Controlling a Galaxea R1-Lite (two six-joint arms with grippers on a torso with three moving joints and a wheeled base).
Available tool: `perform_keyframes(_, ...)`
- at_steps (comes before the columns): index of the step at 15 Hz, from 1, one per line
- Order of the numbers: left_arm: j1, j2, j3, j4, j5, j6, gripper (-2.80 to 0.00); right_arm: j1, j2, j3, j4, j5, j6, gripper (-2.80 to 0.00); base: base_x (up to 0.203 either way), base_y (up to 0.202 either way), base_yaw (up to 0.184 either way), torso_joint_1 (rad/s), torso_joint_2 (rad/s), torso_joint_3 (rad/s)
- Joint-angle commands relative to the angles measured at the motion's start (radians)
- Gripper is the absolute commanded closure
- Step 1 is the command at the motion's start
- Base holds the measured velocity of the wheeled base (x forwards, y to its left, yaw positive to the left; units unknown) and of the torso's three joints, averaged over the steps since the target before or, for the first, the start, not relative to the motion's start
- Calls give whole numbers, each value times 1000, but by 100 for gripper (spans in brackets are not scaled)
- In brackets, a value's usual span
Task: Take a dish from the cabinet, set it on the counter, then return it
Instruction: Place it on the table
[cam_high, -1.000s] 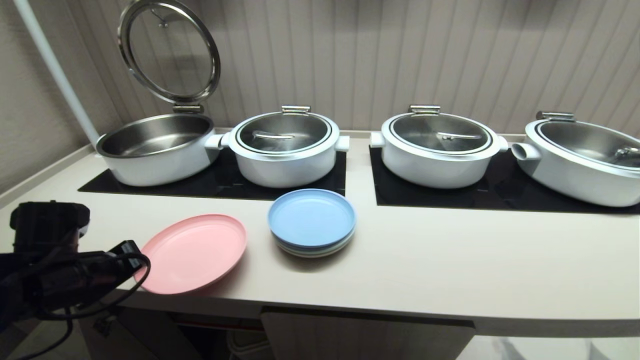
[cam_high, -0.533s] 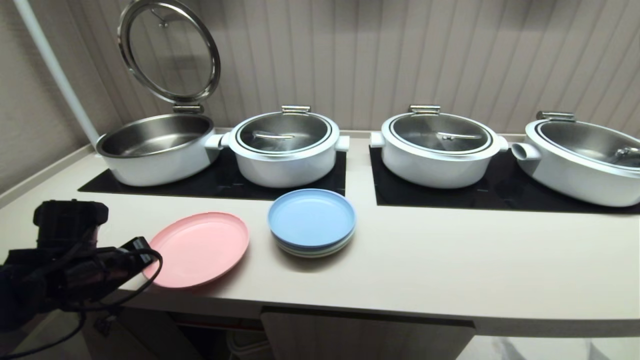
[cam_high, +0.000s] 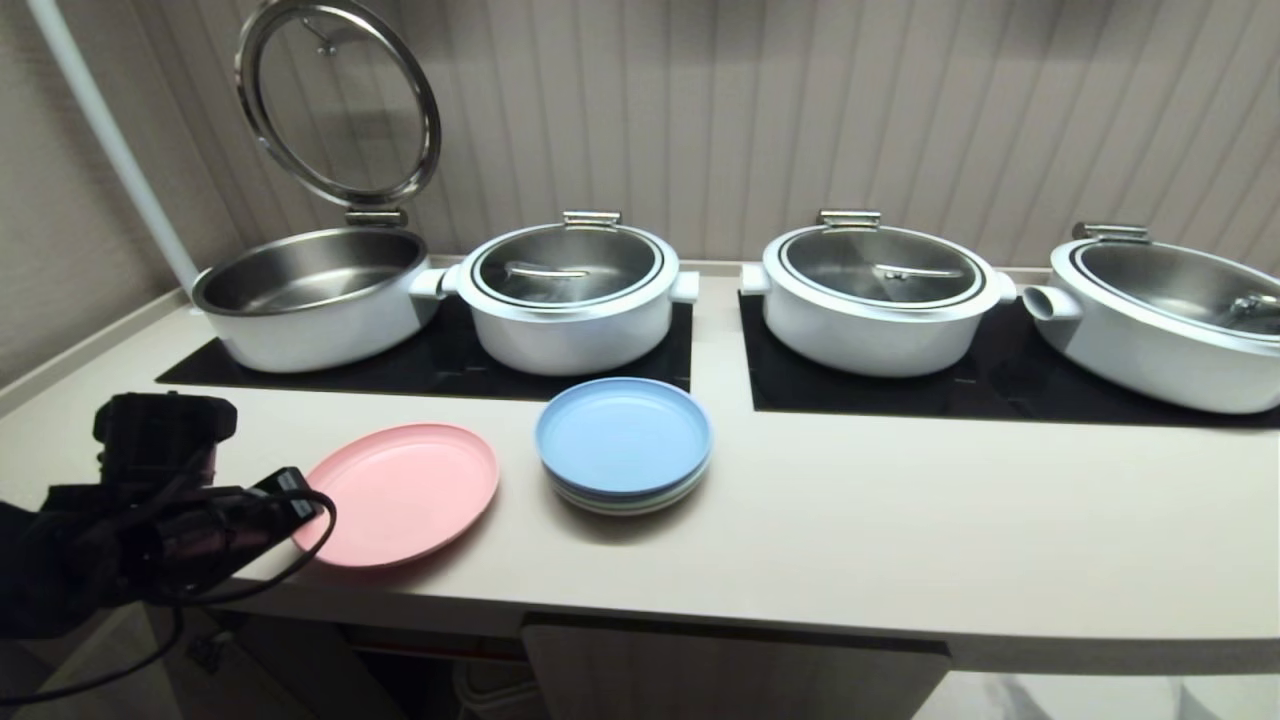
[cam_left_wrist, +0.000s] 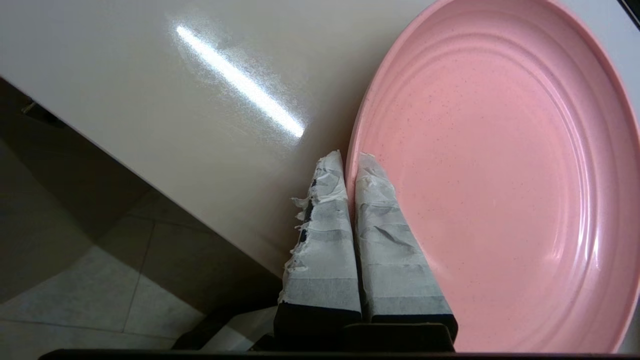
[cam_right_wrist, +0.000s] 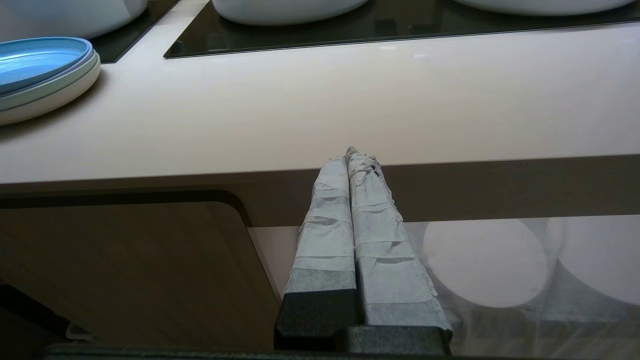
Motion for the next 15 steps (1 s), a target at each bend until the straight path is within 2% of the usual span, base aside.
perform_keyframes(1,-7,11,-3,-4,1,-3,0,0,0,0,1,0,1,0,0,0,0,0,0,0)
perform_keyframes(15,-92,30,-18,-4,53,-14,0,0,0,0,-1,0,1,0,0,0,0,0,0,0)
